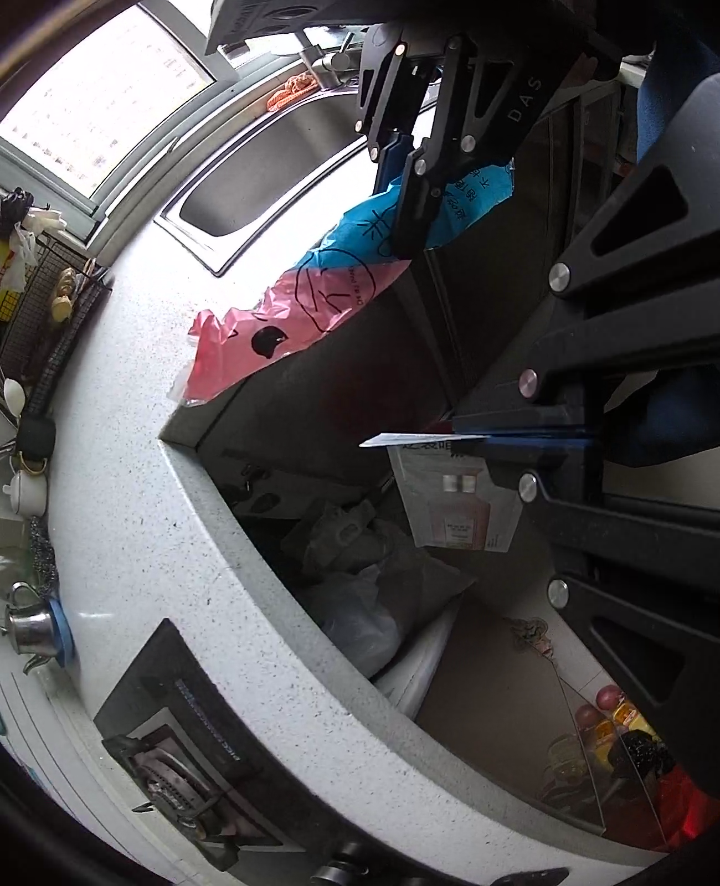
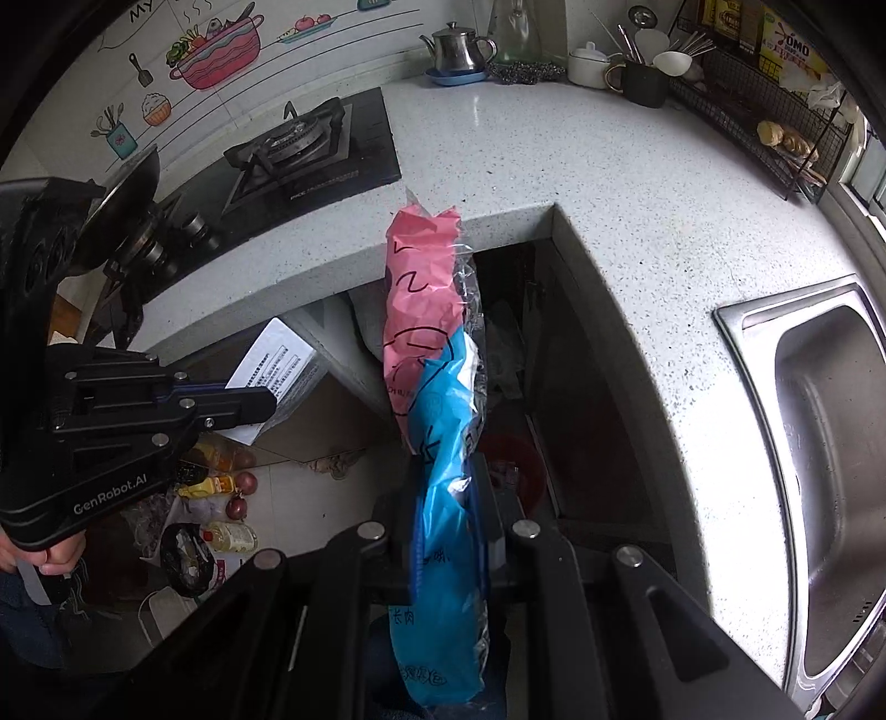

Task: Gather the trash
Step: 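Carry the sachet and pink-and-blue bag down over the red bin, then open the left tool dropping the sachet while the right tool releases the bag into the bin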

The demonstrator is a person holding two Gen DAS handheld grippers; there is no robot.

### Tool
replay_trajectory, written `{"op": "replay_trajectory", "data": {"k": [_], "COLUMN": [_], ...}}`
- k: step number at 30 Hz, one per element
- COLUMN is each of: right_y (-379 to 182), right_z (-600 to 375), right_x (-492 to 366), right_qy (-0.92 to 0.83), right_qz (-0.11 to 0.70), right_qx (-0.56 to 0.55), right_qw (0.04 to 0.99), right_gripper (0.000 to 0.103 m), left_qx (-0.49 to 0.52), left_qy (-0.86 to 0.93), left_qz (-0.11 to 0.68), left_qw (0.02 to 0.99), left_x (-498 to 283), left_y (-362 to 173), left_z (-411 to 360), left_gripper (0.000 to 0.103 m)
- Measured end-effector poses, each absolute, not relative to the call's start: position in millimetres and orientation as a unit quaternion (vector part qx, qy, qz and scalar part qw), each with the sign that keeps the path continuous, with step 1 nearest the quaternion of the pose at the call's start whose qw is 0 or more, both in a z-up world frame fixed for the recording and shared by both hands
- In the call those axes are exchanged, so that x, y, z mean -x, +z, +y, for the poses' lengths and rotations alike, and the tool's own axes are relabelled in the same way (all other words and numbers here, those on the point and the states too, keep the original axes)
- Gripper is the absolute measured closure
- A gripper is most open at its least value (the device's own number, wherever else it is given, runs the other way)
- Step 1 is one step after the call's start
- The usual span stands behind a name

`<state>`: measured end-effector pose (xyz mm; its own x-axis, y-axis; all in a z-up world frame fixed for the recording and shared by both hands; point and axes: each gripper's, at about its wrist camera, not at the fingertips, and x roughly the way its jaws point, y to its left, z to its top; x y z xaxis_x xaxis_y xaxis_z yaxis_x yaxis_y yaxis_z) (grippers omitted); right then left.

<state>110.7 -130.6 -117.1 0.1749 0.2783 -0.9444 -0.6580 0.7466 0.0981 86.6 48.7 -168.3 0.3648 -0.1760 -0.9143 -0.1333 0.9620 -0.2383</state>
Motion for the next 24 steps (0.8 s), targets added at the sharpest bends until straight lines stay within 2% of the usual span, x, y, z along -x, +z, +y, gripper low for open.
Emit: {"op": "replay_trajectory", "data": {"k": [6, 18, 24], "right_y": [-178, -343, -411], "right_z": [-134, -146, -152], "right_x": [-119, -144, -148], "right_qy": [0.311, 0.276, 0.268], "right_qz": [0.581, 0.612, 0.618], "right_qx": [0.174, 0.172, 0.174], "right_qw": [0.732, 0.721, 0.718], "right_gripper": [0.091, 0.091, 0.091], "left_qx": [0.14, 0.185, 0.176], "left_qy": [-0.008, -0.022, -0.036], "left_qz": [0.591, 0.618, 0.626], "left_qw": [0.794, 0.764, 0.759], "left_x": [-102, -135, -155], "left_y": [-237, -414, -485], "left_z": [45, 37, 27], "left_gripper": [0.103, 0.103, 0.103]}}
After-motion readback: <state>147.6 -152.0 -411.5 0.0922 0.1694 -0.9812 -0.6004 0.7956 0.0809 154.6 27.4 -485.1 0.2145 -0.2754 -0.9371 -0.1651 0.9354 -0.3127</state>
